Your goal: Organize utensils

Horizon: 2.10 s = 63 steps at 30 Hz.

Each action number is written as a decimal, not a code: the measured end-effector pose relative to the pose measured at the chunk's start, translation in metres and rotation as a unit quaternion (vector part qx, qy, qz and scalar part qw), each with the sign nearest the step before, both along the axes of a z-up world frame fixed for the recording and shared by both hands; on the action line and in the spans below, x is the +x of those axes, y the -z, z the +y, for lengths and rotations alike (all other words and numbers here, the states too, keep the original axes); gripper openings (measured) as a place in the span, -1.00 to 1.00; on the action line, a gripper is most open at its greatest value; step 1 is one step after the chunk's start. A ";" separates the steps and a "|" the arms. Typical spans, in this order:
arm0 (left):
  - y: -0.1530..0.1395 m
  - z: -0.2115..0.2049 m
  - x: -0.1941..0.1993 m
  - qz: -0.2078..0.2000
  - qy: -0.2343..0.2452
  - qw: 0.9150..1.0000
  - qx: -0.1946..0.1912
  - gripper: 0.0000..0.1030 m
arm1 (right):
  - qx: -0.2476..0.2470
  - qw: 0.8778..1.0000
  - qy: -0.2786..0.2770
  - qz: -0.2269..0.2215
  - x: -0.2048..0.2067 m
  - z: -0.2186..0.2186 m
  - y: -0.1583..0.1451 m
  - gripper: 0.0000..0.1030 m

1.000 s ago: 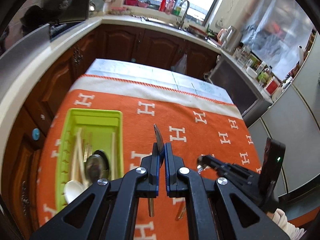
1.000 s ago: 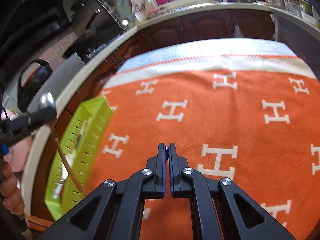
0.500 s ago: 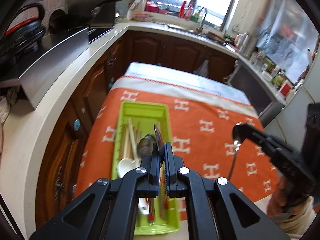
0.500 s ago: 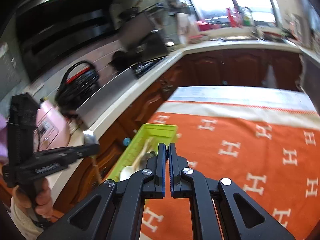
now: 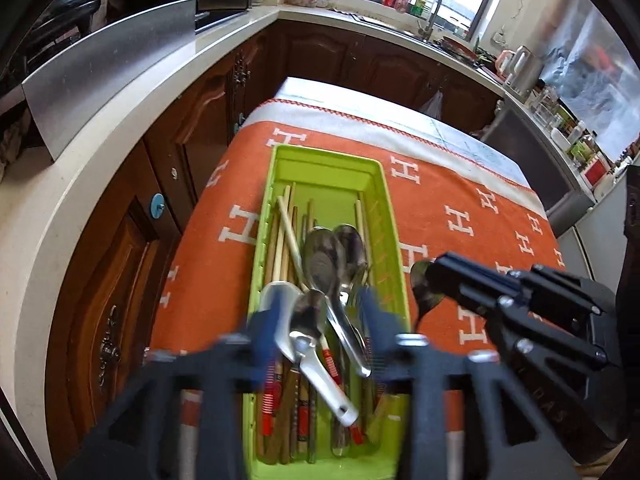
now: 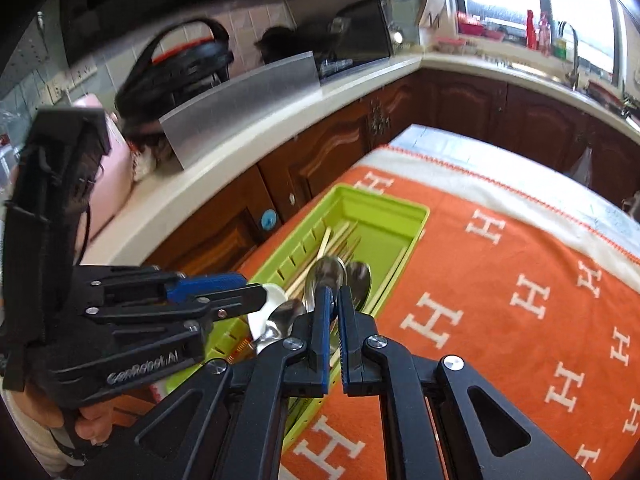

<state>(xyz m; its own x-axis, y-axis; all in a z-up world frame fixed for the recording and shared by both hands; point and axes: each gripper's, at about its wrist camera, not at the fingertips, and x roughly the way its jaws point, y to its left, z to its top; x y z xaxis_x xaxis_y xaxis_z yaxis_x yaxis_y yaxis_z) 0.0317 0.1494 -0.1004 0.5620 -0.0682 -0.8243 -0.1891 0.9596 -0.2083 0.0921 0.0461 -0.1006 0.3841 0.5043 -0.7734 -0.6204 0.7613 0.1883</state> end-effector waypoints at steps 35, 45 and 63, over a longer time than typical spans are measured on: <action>0.012 -0.025 0.002 0.057 -0.032 0.998 -0.009 0.98 | 0.001 0.987 0.142 0.071 -0.006 -0.119 0.004 0.03; -0.002 -0.096 -0.002 0.048 0.033 0.998 0.022 0.98 | 0.012 0.979 0.191 0.067 -0.042 -0.181 -0.010 0.23; -0.080 -0.152 -0.003 -0.038 0.057 0.996 0.055 0.98 | 0.039 0.972 0.229 0.041 -0.060 -0.244 -0.078 0.34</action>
<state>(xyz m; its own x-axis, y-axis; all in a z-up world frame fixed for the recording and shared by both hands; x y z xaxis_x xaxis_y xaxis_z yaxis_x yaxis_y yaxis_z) 0.0291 -0.0024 -0.0199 0.6170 -0.0462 -0.7856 -0.0653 0.9918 -0.1096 0.0324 -0.1974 -0.0230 0.5211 0.3534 -0.7769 -0.2012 0.9354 0.2906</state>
